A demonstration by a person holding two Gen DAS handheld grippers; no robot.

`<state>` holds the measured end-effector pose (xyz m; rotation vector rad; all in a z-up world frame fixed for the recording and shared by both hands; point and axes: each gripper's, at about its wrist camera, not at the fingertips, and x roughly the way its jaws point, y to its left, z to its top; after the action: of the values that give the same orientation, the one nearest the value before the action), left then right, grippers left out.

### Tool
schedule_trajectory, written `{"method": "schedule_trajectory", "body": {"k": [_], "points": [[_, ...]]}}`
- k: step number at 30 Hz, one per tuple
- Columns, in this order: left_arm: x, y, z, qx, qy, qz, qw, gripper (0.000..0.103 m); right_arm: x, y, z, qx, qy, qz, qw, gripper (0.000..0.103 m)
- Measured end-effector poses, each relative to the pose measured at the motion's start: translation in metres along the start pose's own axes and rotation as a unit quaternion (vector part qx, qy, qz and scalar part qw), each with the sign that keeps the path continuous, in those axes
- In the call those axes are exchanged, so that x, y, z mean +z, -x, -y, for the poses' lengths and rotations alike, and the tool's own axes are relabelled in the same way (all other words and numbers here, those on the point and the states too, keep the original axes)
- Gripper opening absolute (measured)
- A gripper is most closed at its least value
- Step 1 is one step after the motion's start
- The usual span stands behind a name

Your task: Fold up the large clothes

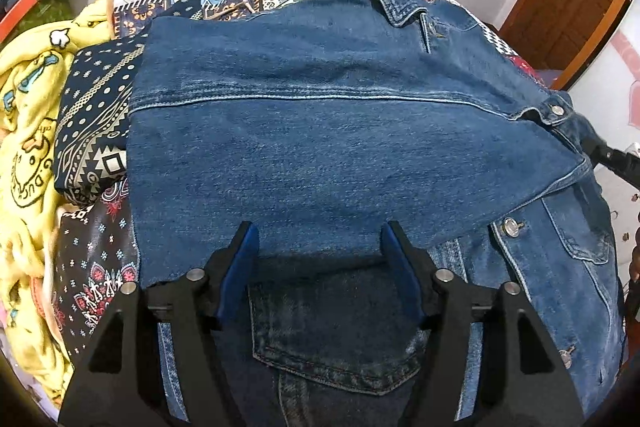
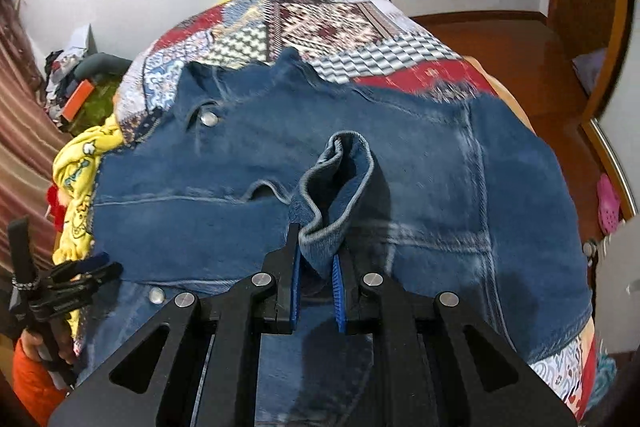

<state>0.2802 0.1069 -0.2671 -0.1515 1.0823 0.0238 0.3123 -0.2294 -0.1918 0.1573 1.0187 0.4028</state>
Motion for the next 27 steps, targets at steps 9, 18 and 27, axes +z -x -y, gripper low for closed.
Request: {"method": "schedule_trajectory", "body": {"k": [9, 18, 27], "points": [[-0.003, 0.013, 0.012, 0.016, -0.015, 0.002, 0.9998, 0.065, -0.009, 0.014, 0.021, -0.018, -0.01, -0.015, 1.0, 0.018], [0.017, 0.064, 0.05, 0.005, -0.04, 0.073, 0.9965, 0.065, 0.001, 0.078, 0.057, -0.065, -0.06, 0.049, 0.995, 0.072], [0.031, 0.091, 0.091, -0.026, -0.062, 0.117, 0.9908, 0.079, -0.025, 0.102, 0.129, -0.075, -0.157, 0.039, 0.984, 0.078]]}}
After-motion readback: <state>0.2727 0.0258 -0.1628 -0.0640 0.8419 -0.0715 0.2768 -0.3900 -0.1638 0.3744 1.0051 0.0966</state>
